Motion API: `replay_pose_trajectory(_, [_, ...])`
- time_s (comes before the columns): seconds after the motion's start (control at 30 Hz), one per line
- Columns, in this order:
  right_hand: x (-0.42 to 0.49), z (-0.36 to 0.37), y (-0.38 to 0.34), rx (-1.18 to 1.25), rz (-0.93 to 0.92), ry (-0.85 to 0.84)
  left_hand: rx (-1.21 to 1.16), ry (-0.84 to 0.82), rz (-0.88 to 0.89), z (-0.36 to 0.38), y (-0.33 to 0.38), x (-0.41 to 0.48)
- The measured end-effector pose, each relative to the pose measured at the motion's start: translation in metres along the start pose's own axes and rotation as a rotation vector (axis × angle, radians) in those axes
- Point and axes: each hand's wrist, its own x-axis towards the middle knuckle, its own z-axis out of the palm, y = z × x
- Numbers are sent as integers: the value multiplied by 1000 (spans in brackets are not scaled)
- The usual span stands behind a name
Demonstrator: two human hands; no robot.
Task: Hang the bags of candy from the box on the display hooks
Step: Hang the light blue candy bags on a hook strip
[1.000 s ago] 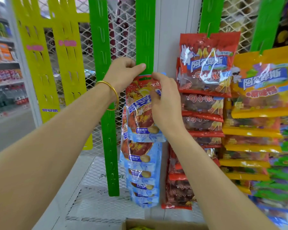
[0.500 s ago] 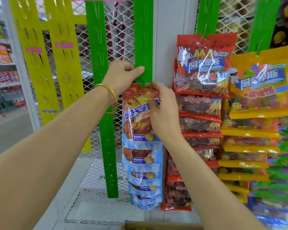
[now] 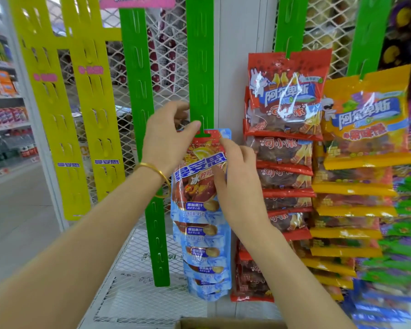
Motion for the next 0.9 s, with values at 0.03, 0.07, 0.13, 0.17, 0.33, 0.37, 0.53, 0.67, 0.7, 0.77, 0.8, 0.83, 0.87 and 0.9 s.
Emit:
replay_pose_trajectory(0.03, [-8,-3,0,-74,-20,16,121,54,50,1,-4,-10])
replay_pose_trajectory(0.07, [-16,-6,2,-135,-43,49,226,111,82,0,-6,-20])
replay_pose_trajectory(0.13, [-36,-13,9,-189,-86,137,284,208,147,0,-4,-48])
replay_pose_trajectory(0.17, [-48,-17,15,-199,-96,167,249,243,192,1,-1,-67])
replay_pose_trajectory(0.33, [-133,-17,77,-210,-10,-24,14,-16,368,26,1,-195])
replay_pose_trajectory(0.37, [-160,-12,99,-247,31,-136,7,-143,355,36,-7,-226])
replay_pose_trajectory(0.53, [-272,27,209,-354,532,-899,166,-779,164,78,-71,-306])
replay_pose_trajectory(0.67, [-357,37,252,-440,838,-1179,242,-1010,7,94,-100,-325])
replay_pose_trajectory(0.7, [-371,39,258,-470,898,-1205,258,-1018,-12,97,-104,-327])
replay_pose_trajectory(0.77, [-389,44,268,-487,1017,-1181,265,-1029,-55,101,-109,-329])
replay_pose_trajectory(0.8, [-394,48,272,-475,1069,-1162,262,-1037,-86,102,-111,-331])
replay_pose_trajectory(0.83, [-397,52,276,-461,1102,-1158,254,-1045,-124,104,-112,-332])
replay_pose_trajectory(0.87, [-399,56,278,-458,1109,-1163,237,-1045,-157,105,-114,-333])
replay_pose_trajectory(0.9, [-400,58,280,-476,1110,-1169,216,-1042,-197,106,-115,-333])
